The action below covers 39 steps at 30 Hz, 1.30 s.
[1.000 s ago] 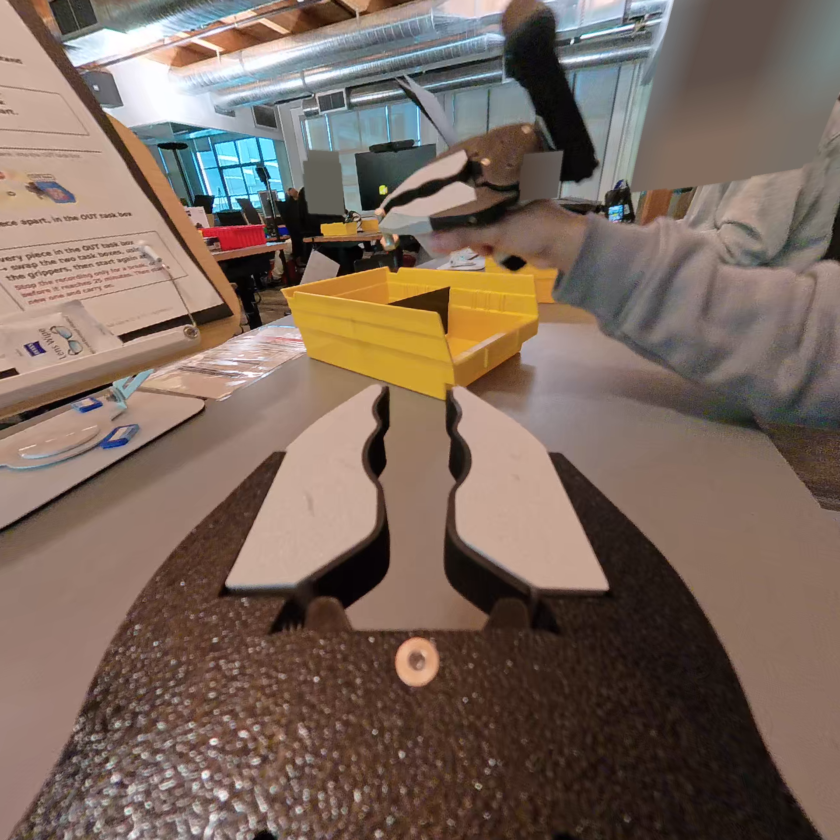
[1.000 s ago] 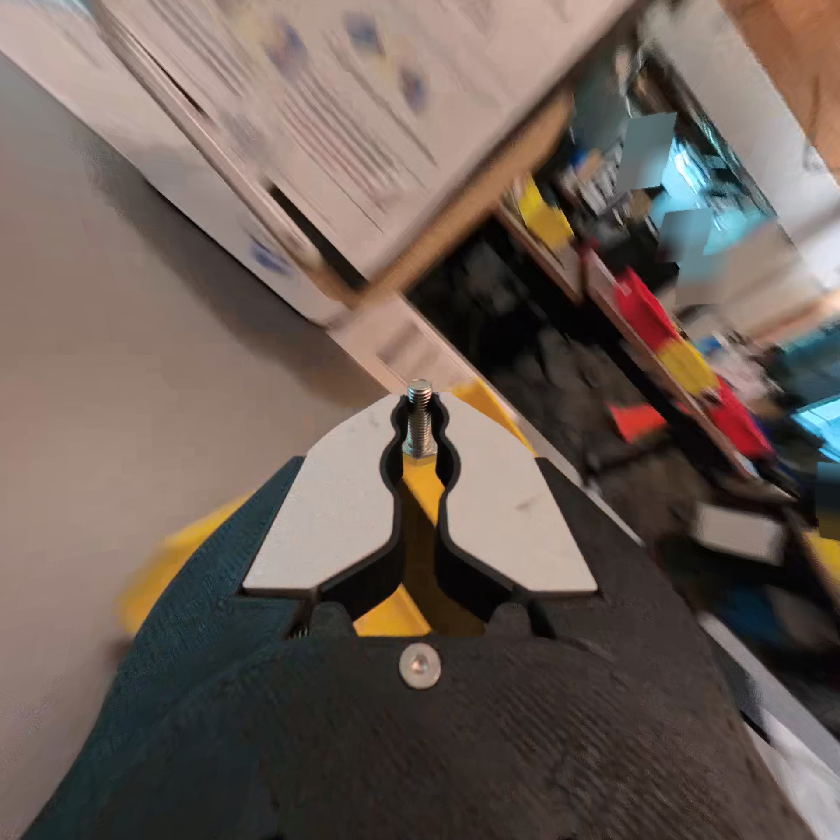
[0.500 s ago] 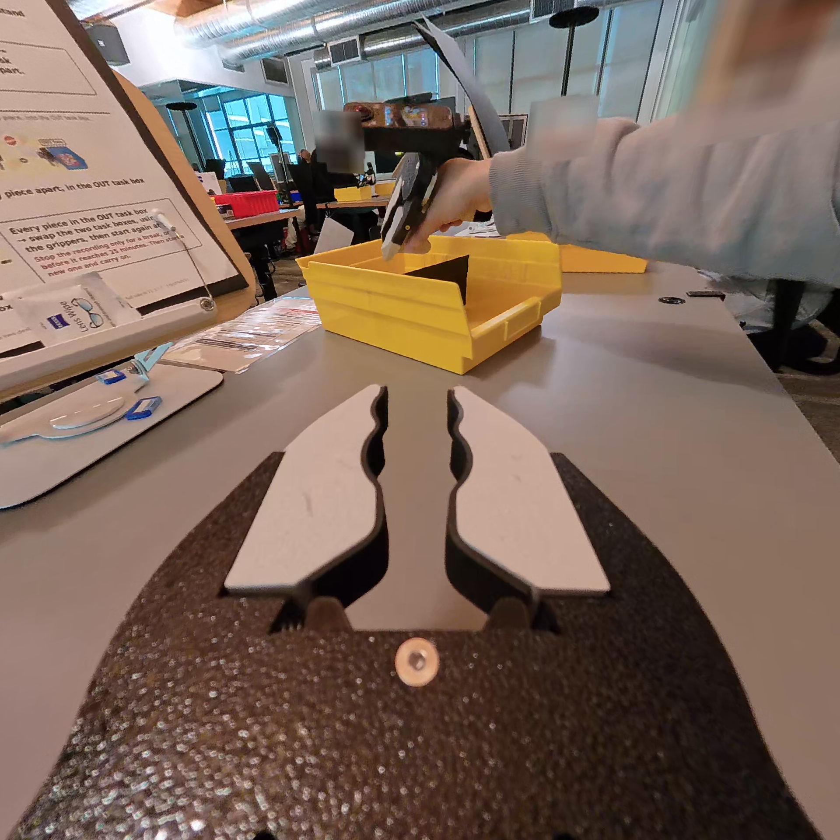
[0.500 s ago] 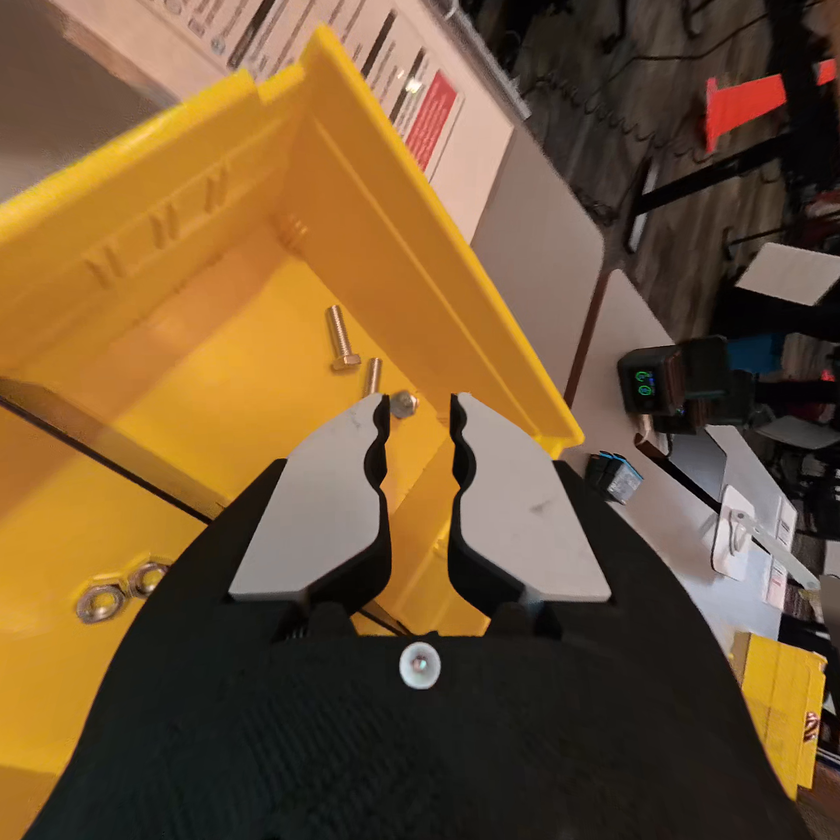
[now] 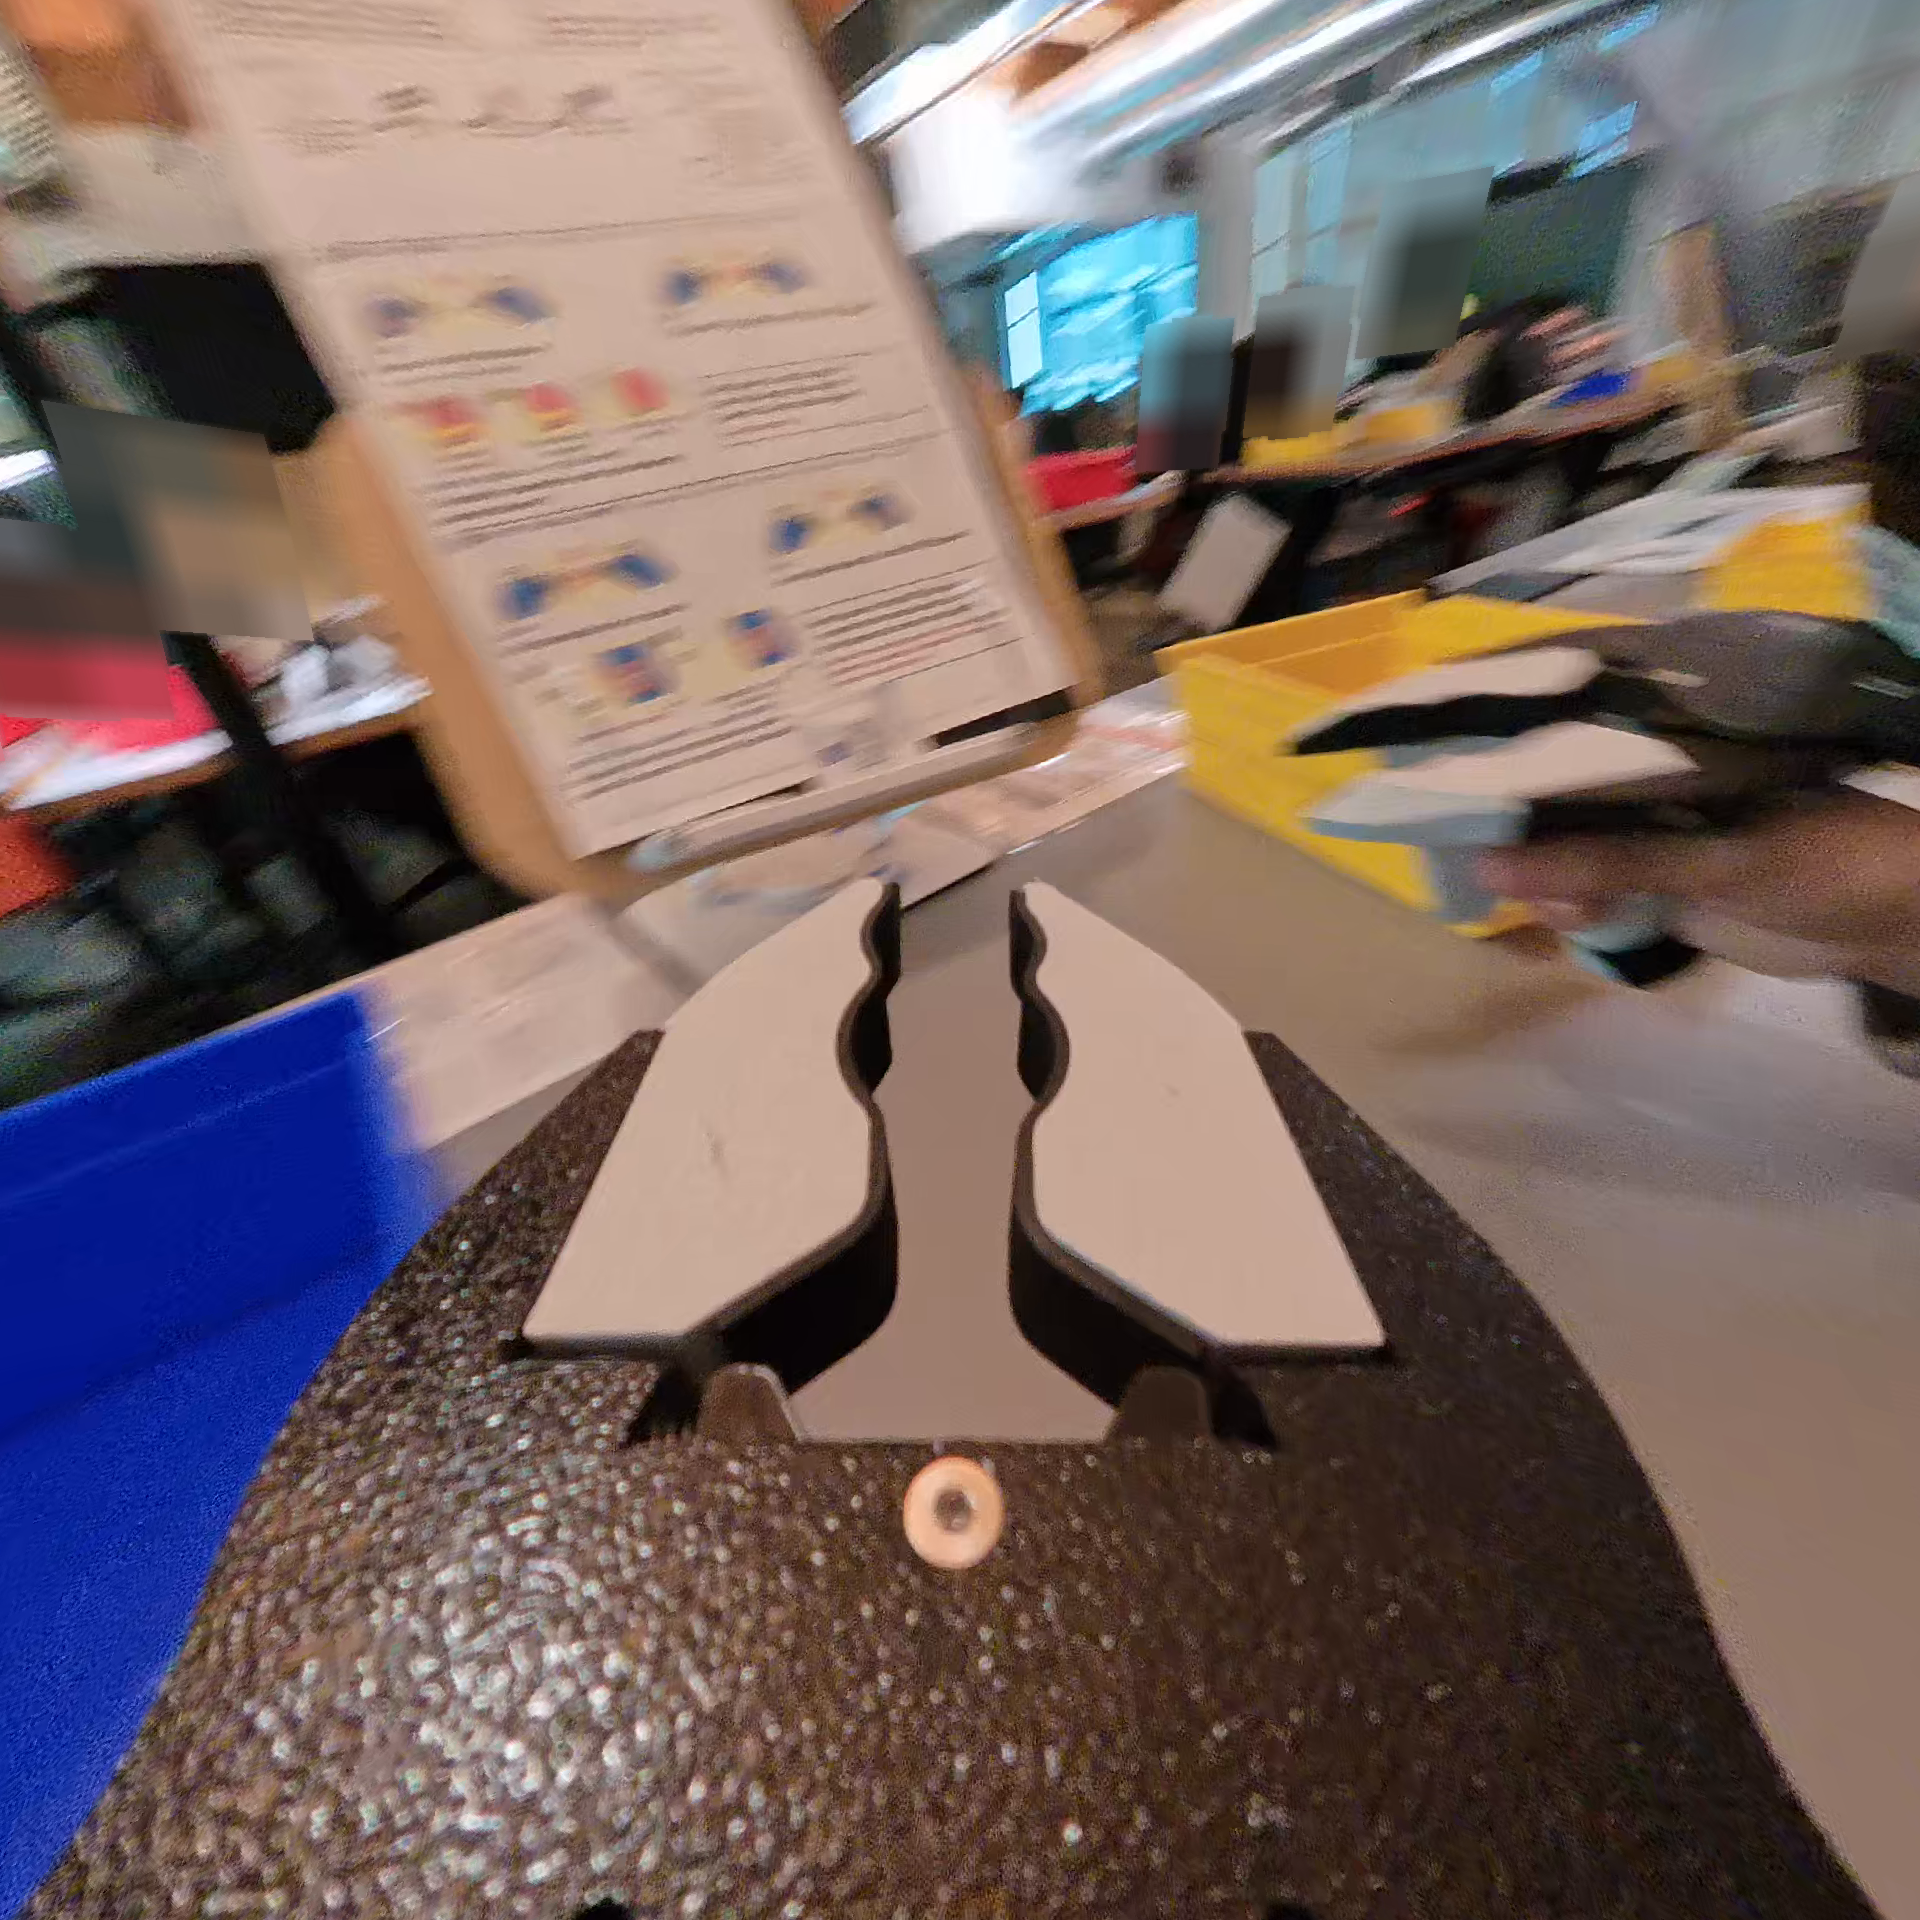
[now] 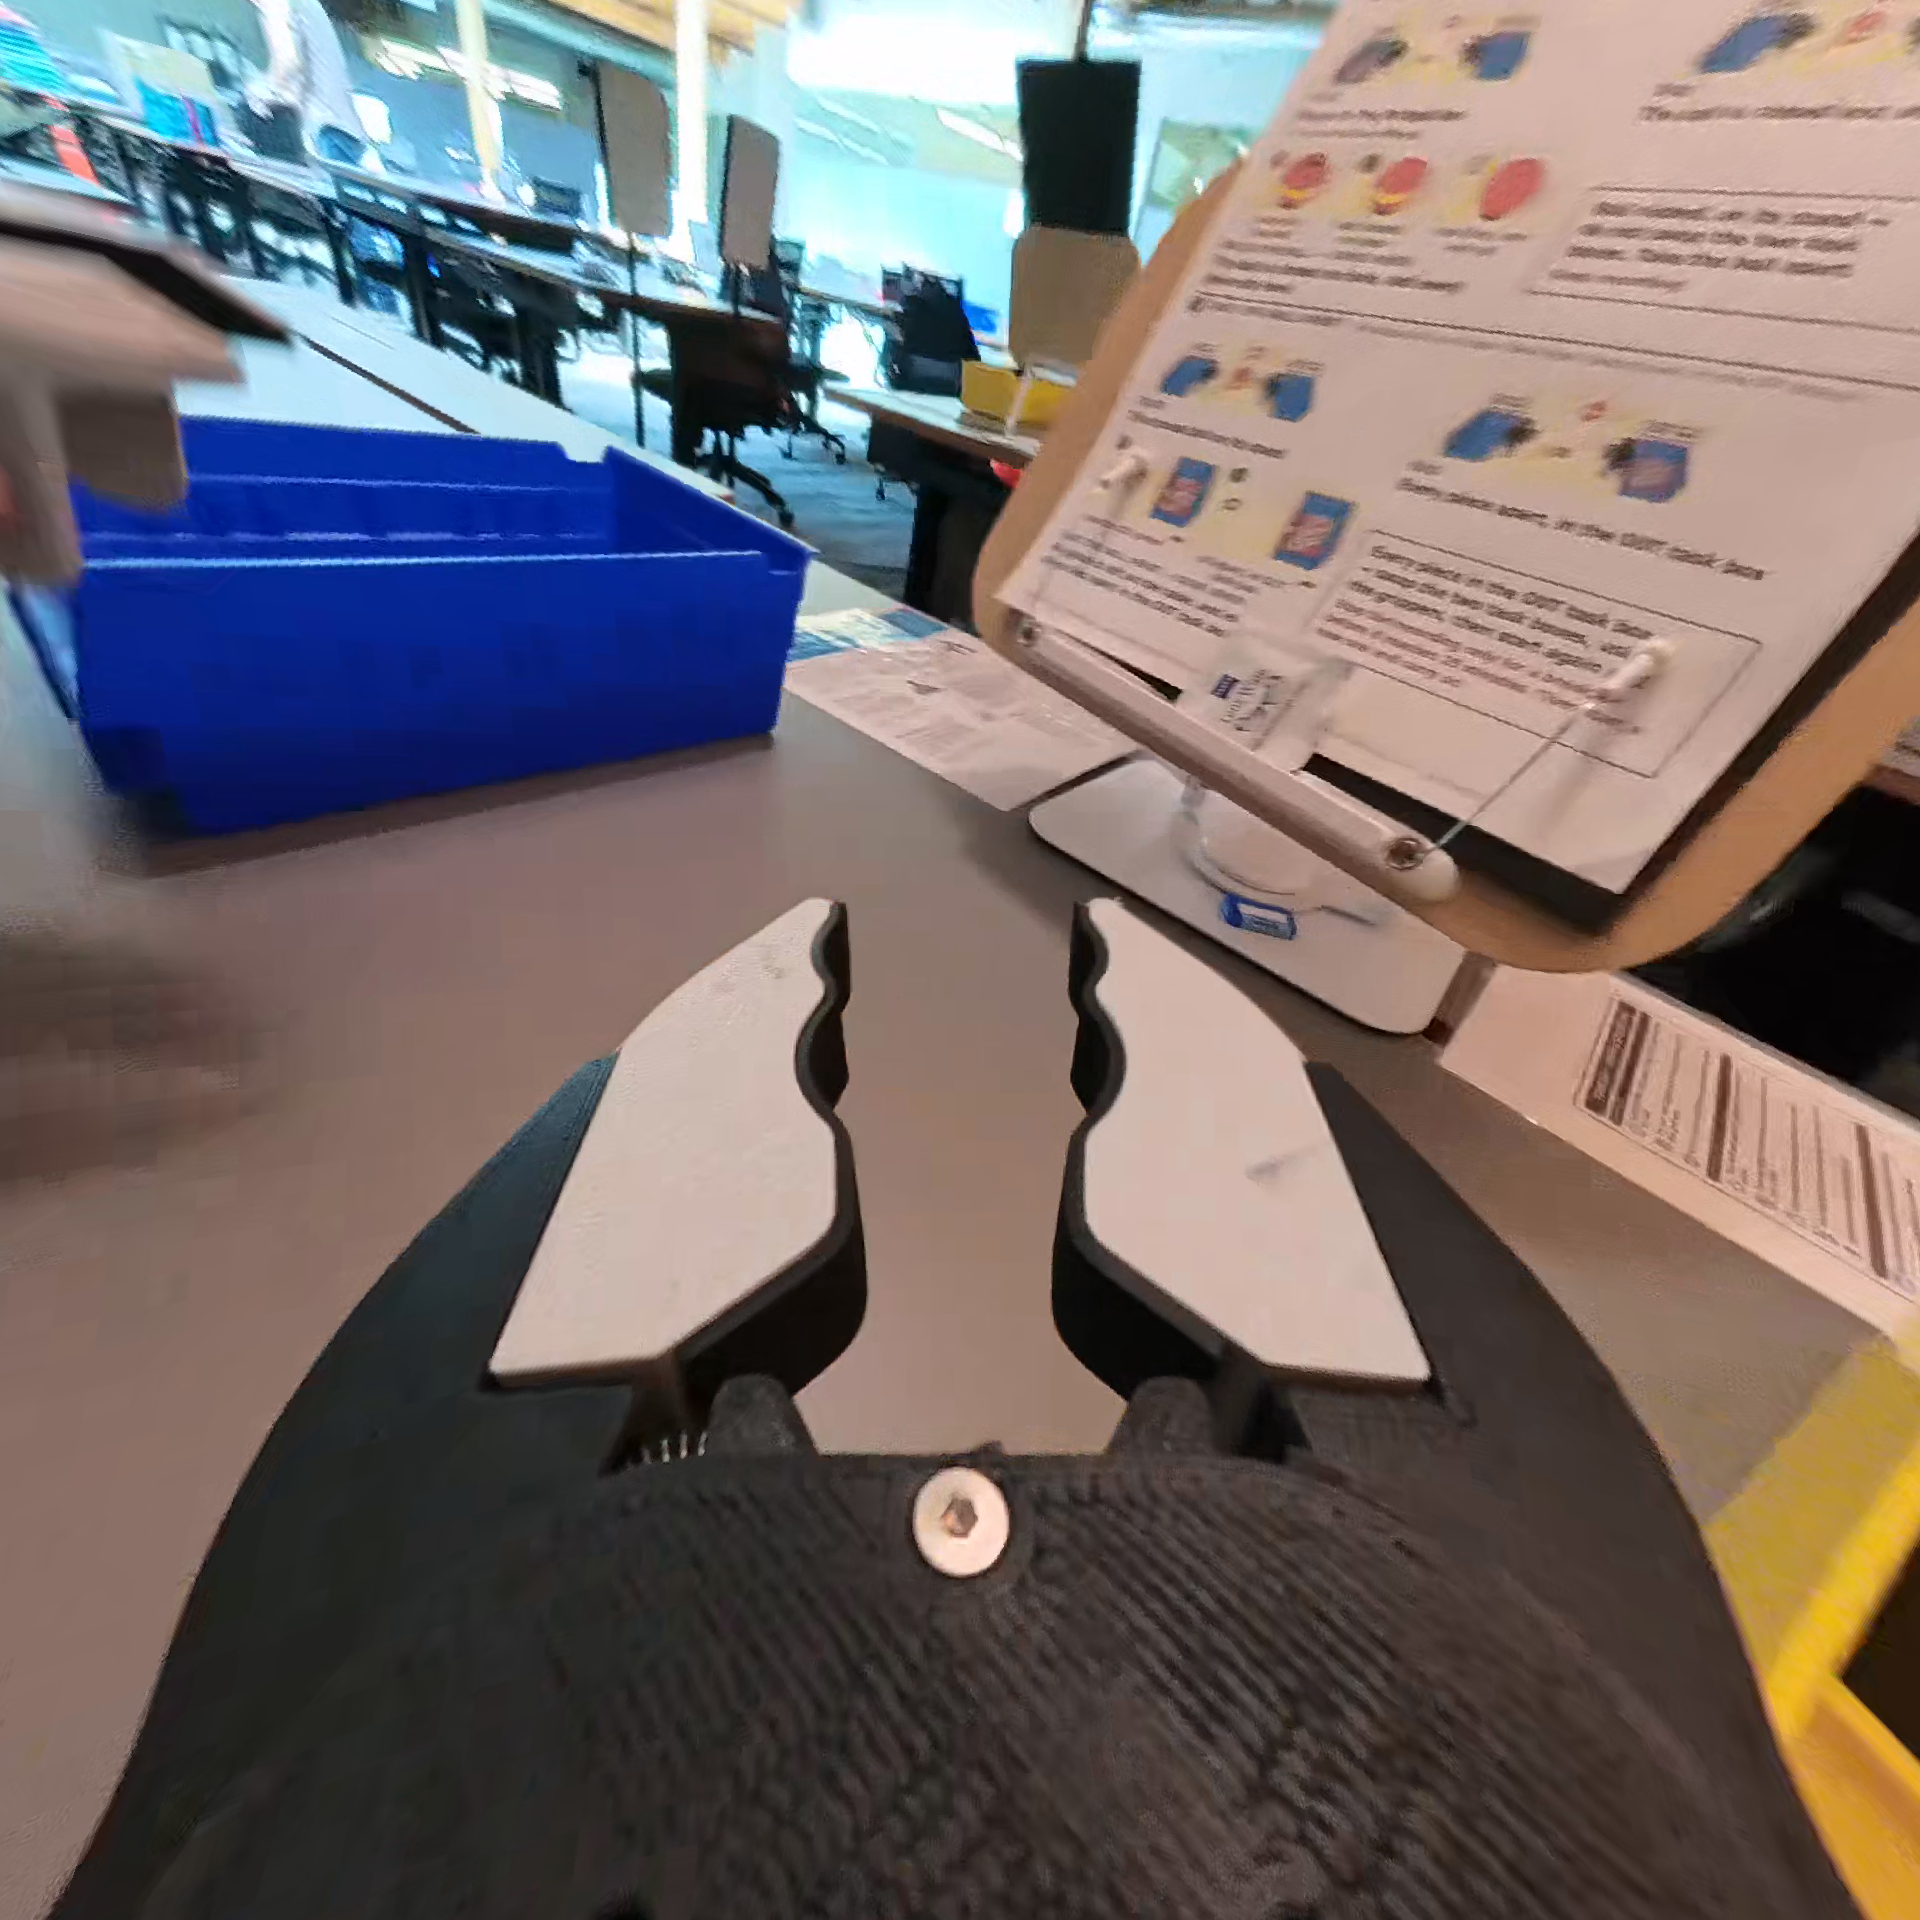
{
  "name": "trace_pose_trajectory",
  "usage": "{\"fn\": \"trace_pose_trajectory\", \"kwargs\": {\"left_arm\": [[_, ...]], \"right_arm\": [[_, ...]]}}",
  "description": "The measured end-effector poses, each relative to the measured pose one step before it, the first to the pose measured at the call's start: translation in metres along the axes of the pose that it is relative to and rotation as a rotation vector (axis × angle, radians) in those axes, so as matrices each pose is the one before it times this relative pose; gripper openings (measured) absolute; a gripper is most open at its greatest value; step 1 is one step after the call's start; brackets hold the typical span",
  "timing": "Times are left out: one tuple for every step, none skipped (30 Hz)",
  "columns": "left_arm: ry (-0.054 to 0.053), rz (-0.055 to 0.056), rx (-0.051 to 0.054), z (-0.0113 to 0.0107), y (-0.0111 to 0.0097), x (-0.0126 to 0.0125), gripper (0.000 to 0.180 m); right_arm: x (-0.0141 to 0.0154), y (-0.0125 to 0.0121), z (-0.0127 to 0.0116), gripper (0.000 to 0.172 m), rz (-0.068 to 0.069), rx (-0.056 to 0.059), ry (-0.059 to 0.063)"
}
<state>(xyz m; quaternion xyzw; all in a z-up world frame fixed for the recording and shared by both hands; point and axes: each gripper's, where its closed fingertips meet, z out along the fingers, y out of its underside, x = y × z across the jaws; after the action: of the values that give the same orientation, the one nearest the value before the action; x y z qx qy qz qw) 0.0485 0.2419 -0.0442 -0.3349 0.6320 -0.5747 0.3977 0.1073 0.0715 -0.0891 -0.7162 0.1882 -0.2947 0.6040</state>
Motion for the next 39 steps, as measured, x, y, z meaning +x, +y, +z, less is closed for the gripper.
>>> {"fn": "trace_pose_trajectory", "kwargs": {"left_arm": [[-0.0857, -0.0208, -0.0670, -0.01364, 0.00338, -0.02551, 0.020], [-0.0735, -0.0346, -0.0684, -0.01167, 0.00728, -0.02508, 0.022], [-0.0623, -0.0458, -0.0650, -0.00877, 0.00978, -0.02372, 0.026], [-0.0541, -0.0507, -0.0572, -0.00533, 0.01064, -0.02240, 0.030], [-0.0449, -0.0487, -0.0450, -0.00159, 0.00966, -0.02057, 0.034], [-0.0342, -0.0544, -0.0438, 0.00161, 0.00909, -0.01820, 0.034], [-0.0208, -0.0663, -0.0621, 0.00336, 0.00958, -0.01510, 0.036], [-0.0063, -0.0694, -0.0777, 0.00435, 0.00892, -0.01168, 0.040], [0.0084, -0.0716, -0.0711, 0.00545, 0.00666, -0.00790, 0.044], [0.0352, -0.0686, -0.0586, 0.00587, 0.00428, -0.00292, 0.046], [0.0588, -0.0479, -0.0599, 0.00536, 0.00332, 0.00135, 0.044], [0.0436, -0.0198, -0.0606, 0.00422, 0.00219, 0.00033, 0.042], [0.0110, 0.0170, -0.0513, 0.00288, 0.00024, -0.00263, 0.043], [-0.0187, 0.0440, -0.0479, 0.00154, 0.00042, -0.00488, 0.046], [-0.0483, 0.0416, -0.0603, 0.00068, 0.00313, -0.00707, 0.048], [-0.0710, 0.0269, -0.0664, 0.00083, 0.00487, -0.00885, 0.051], [-0.0844, 0.0026, -0.0594, 0.00188, 0.00485, -0.00983, 0.052], [-0.0729, -0.0194, -0.0483, 0.00325, 0.00425, -0.00846, 0.053], [-0.0387, -0.0344, -0.0337, 0.00430, 0.00297, -0.00440, 0.054], [-0.0005, -0.0543, -0.0184, 0.00421, 0.00151, 0.00070, 0.055], [0.0355, -0.0687, -0.0074, 0.00327, 0.00060, 0.00565, 0.056], [0.0511, -0.0732, 0.0014, 0.00221, -0.00033, 0.00715, 0.056], [0.0381, -0.0783, 0.0063, 0.00180, -0.00130, 0.00436, 0.057], [0.0223, -0.0780, 0.0001, 0.00178, -0.00041, 0.00151, 0.058], [0.0242, -0.0689, -0.0101, 0.00162, 0.00100, 0.00147, 0.055], [0.0291, -0.0591, -0.0150, 0.00160, 0.00157, 0.00221, 0.052], [0.0225, -0.0564, -0.0197, 0.00174, 0.00226, 0.00099, 0.048], [0.0187, -0.0550, -0.0262, 0.00160, 0.00307, 0.00070, 0.046], [0.0167, -0.0423, -0.0273, 0.00085, 0.00298, 0.00092, 0.044], [0.0020, -0.0284, -0.0169, -0.00014, 0.00149, -0.00059, 0.043], [-0.0161, -0.0234, -0.0009, -0.00054, -0.00026, -0.00307, 0.042], [-0.0223, -0.0224, 0.0024, -0.00008, -0.00036, -0.00416, 0.041], [-0.0170, -0.0221, -0.0075, 0.00080, 0.00123, -0.00323, 0.041], [-0.0056, -0.0198, -0.0111, 0.00098, 0.00157, -0.00122, 0.041], [-0.0081, -0.0104, -0.0030, 0.00044, 0.00006, -0.00058, 0.040], [-0.0216, 0.0055, 0.0018, 0.00020, -0.00101, -0.00159, 0.040], [-0.0293, 0.0241, -0.0027, 0.00039, -0.00068, -0.00198, 0.039], [-0.0394, 0.0423, -0.0071, 0.00028, -0.00060, -0.00265, 0.039], [-0.0520, 0.0548, -0.0006, 0.00010, -0.00177, -0.00390, 0.041]], "right_arm": [[-0.00348, 0.00605, -0.00082, 0.039, -0.0213, 0.0190, 0.0111], [-0.00096, 0.00710, -0.00140, 0.040, -0.0127, 0.0009, 0.0165], [-0.00203, 0.00712, -0.00070, 0.042, 0.0014, -0.0200, -0.0068], [-0.00237, 0.00661, -0.00014, 0.046, 0.0077, -0.0273, -0.0203], [-0.00053, 0.00577, -0.00030, 0.047, 0.0050, -0.0238, -0.0118], [0.00236, 0.00384, -0.00059, 0.048, 0.0051, -0.0103, 0.0086], [0.00193, 0.00209, -0.00025, 0.049, 0.0122, -0.0031, 0.0060], [0.00020, 0.00094, 0.00018, 0.050, 0.0184, -0.0044, -0.0063], [-0.00034, 0.00038, 0.00048, 0.050, 0.0161, -0.0023, -0.0067], [0.00042, 0.00023, 0.00034, 0.050, 0.0052, -0.0008, 0.0017], [0.00024, 0.00045, 0.00007, 0.050, -0.0101, -0.0018, 0.0037], [-0.00007, 0.00054, -0.00016, 0.051, -0.0196, -0.0032, 0.0044], [0.00006, 0.00028, -0.00039, 0.051, -0.0208, -0.0009, 0.0084], [-0.00055, 0.00030, -0.00037, 0.051, -0.0194, -0.0013, 0.0038], [-0.00106, 0.00045, -0.00033, 0.052, -0.0172, -0.0025, -0.0010], [-0.00036, 0.00040, -0.00047, 0.052, -0.0149, -0.0005, 0.0029], [0.00091, -0.00025, -0.00049, 0.052, -0.0118, 0.0011, 0.0090], [0.00148, -0.00061, -0.00052, 0.052, -0.0071, 0.0015, 0.0101], [0.00088, -0.00028, -0.00031, 0.052, -0.0023, 0.0003, 0.0050], [0.00066, -0.00019, -0.00003, 0.052, 0.0016, -0.0004, 0.0014], [0.00070, -0.00020, -0.00007, 0.052, 0.0020, 0.0015, 0.0020], [0.00053, -0.00003, 0.00003, 0.052, 0.0010, 0.0030, 0.0015], [0.00029, 0.00054, -0.00001, 0.052, 0.0014, 0.0009, -0.0001], [0.00050, 0.00086, 0.00006, 0.052, 0.0040, -0.0011, 0.0003], [0.00040, 0.00059, 0.00021, 0.052, 0.0059, 0.0004, -0.0002], [0.00001, 0.00038, 0.00006, 0.052, 0.0052, 0.0036, -0.0020], [-0.00019, 0.00043, -0.00007, 0.052, 0.0025, 0.0028, -0.0034], [0.00011, 0.00062, -0.00002, 0.052, 0.0011, -0.0010, -0.0009], [0.00052, 0.00037, -0.00008, 0.052, 0.0004, -0.0013, 0.0012], [0.00021, -0.00003, -0.00013, 0.052, 0.0003, 0.0012, -0.0007], [0.00004, -0.00049, -0.00016, 0.052, 0.0020, 0.0025, -0.0012], [0.00001, -0.00032, -0.00017, 0.052, 0.0030, 0.0028, -0.0010], [-0.00001, -0.00020, -0.00010, 0.052, 0.0035, 0.0027, -0.0011], [-0.00042, -0.00033, -0.00011, 0.052, 0.0036, 0.0043, -0.0030], [-0.00094, -0.00015, 0.00023, 0.052, 0.0033, 0.0029, -0.0060], [-0.00081, 0.00009, 0.00029, 0.052, 0.0036, -0.0006, -0.0060], [-0.00046, -0.00009, 0.00012, 0.053, 0.0027, 0.0007, -0.0026], [-0.00067, -0.00051, -0.00006, 0.053, 0.0019, 0.0025, -0.0038], [-0.00107, -0.00082, -0.00030, 0.053, 0.0024, 0.0025, -0.0054]]}}
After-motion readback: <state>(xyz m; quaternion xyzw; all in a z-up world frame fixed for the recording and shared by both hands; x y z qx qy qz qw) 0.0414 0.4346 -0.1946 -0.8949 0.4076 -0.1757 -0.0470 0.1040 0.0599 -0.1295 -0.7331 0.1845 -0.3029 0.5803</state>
